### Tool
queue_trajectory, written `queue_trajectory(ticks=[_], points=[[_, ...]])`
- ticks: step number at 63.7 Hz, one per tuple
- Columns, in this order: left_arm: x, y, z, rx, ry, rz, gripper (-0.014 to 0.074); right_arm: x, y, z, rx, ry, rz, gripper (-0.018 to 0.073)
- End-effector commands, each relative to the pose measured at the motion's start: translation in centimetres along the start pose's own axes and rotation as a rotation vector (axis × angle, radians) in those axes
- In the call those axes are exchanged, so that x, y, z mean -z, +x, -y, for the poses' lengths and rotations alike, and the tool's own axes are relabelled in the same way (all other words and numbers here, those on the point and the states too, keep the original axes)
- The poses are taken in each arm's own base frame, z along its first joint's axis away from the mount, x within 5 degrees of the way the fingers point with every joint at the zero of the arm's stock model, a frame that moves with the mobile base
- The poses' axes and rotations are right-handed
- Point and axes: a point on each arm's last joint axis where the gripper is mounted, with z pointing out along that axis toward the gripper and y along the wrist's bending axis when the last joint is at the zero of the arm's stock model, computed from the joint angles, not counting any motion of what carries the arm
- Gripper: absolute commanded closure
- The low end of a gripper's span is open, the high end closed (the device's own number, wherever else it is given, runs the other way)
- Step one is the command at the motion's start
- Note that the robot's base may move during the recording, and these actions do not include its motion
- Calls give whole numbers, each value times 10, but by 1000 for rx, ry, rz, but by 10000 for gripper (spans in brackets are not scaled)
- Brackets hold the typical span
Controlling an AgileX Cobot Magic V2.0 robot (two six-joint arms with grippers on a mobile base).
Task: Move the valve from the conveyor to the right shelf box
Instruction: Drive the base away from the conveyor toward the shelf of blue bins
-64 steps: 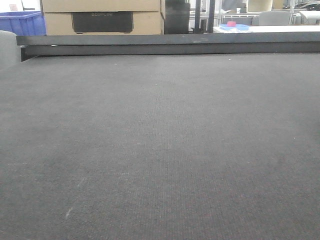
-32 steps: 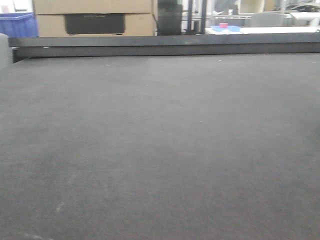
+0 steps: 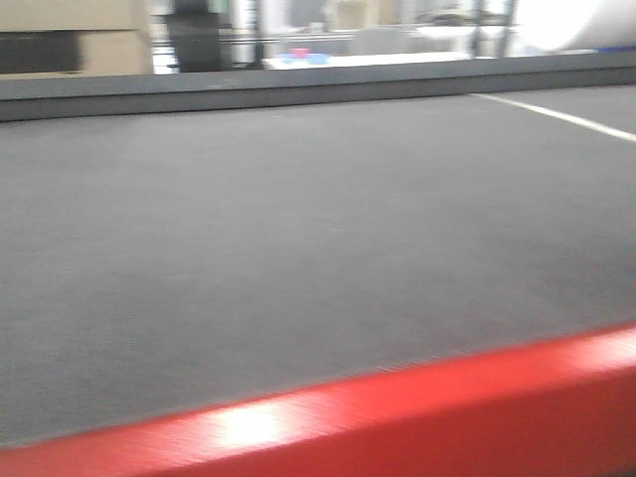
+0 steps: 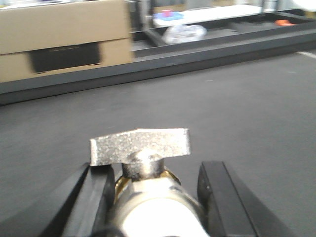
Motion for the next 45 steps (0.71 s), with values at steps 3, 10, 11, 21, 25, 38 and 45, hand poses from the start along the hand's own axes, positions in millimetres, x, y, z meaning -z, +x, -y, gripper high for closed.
queue_trajectory(ticks=[3, 10, 11, 21, 25, 38, 45], points=[[3, -8, -1, 11, -6, 71, 707, 5, -13, 0, 9, 8, 110, 713], [3, -8, -1, 11, -6, 71, 707, 5, -13, 0, 9, 8, 110, 713], [3, -8, -1, 11, -6, 71, 707, 5, -13, 0, 9, 8, 110, 713], [3, -8, -1, 11, -6, 71, 707, 5, -13, 0, 9, 8, 110, 713], [3, -8, -1, 11, -6, 71, 707, 5, -13, 0, 9, 8, 110, 713], [3, -8, -1, 11, -6, 71, 707, 5, -13, 0, 9, 8, 110, 713], [3, -8, -1, 11, -6, 71, 707, 5, -13, 0, 9, 8, 110, 713]])
